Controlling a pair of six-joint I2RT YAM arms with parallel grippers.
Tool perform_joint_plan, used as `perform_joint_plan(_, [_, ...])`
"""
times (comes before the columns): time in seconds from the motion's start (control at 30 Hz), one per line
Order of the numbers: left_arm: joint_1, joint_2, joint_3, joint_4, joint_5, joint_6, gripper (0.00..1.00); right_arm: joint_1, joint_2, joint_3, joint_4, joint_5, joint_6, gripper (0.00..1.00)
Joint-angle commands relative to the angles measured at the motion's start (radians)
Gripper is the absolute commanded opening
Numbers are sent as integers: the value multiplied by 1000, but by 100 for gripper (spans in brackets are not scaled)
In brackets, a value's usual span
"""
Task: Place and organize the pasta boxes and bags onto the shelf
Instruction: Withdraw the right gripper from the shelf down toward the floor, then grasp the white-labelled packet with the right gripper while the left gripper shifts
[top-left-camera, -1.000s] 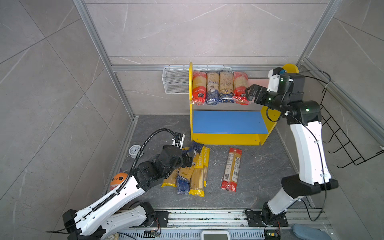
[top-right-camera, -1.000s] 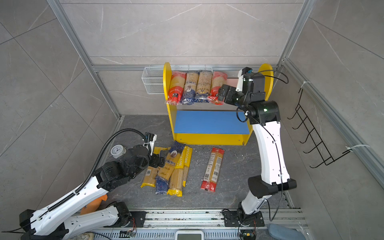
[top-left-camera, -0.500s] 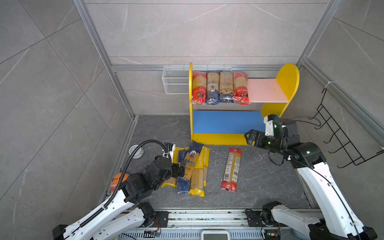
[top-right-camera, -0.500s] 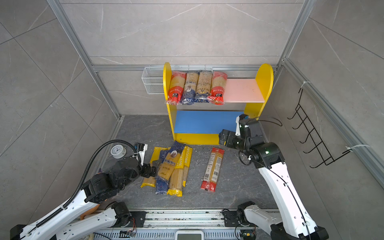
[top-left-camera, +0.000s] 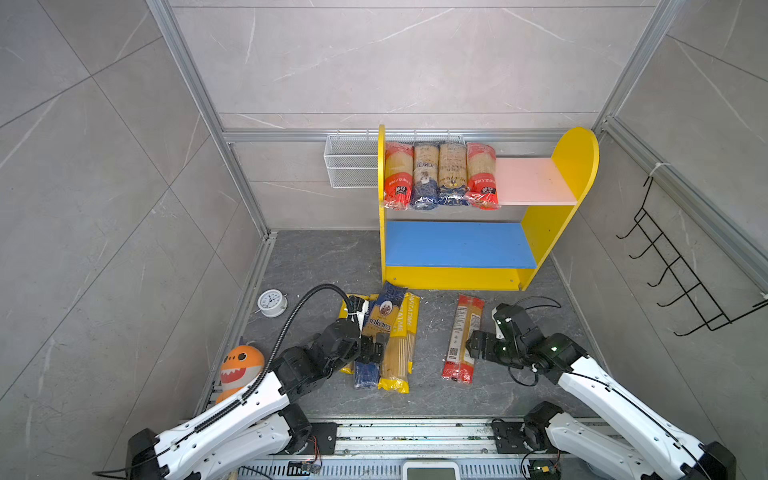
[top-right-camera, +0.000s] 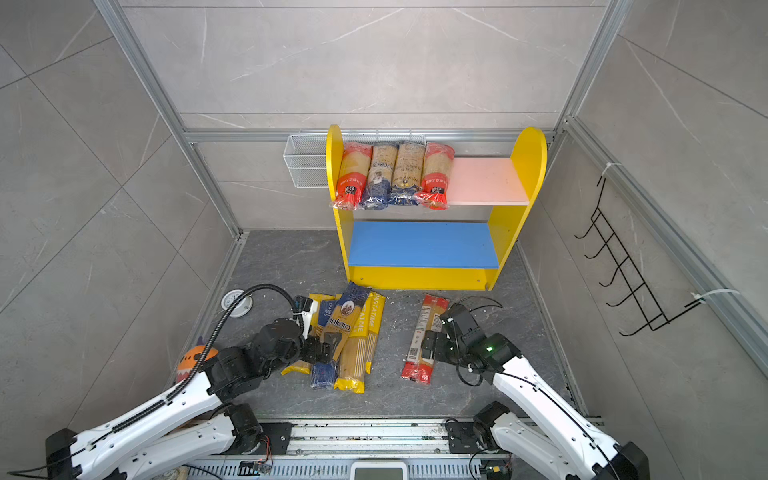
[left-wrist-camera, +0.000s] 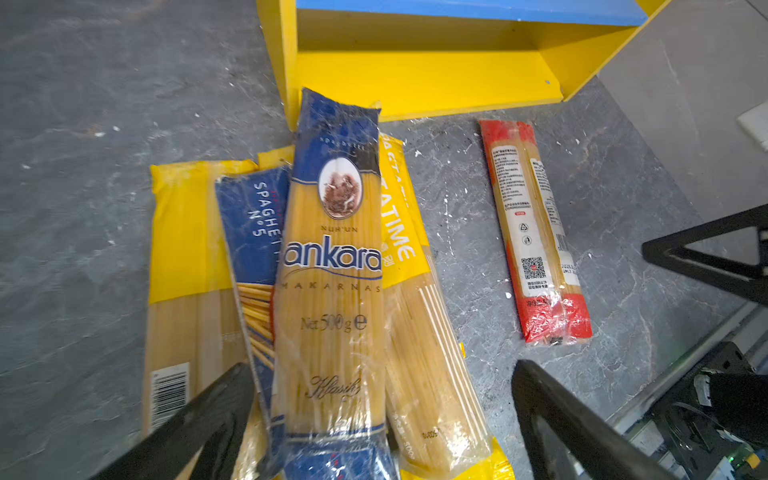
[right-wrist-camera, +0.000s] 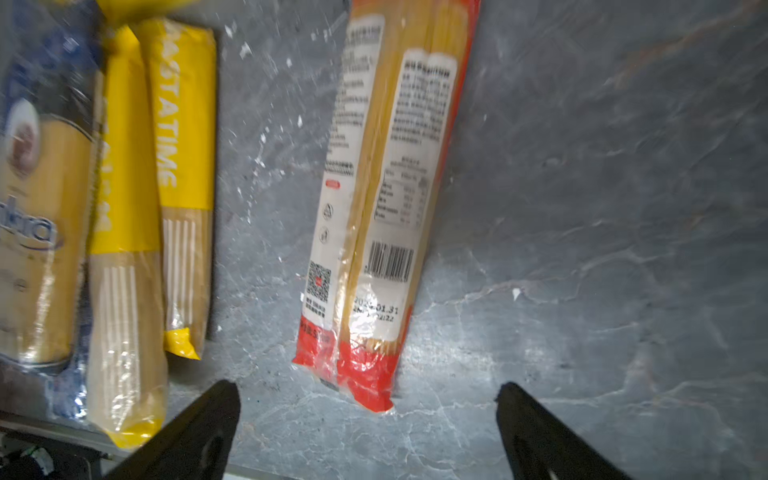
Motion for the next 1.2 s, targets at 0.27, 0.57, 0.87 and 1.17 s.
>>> perform_joint_plan(0.27, [-46, 236, 88, 215, 50, -60, 100, 55, 199, -122, 268, 37, 85, 100])
perform_joint_plan(0.57, [-97, 419, 260, 215, 29, -17, 100, 109, 346, -140, 376, 16, 101, 100])
perform_joint_plan(0.87, [-133, 511, 346, 219, 10, 6, 100, 176, 426, -107, 330, 109, 82, 100])
perform_joint_plan(1.17, [-157, 491, 335, 221, -29, 2, 100, 326, 604, -47, 270, 229, 157, 93])
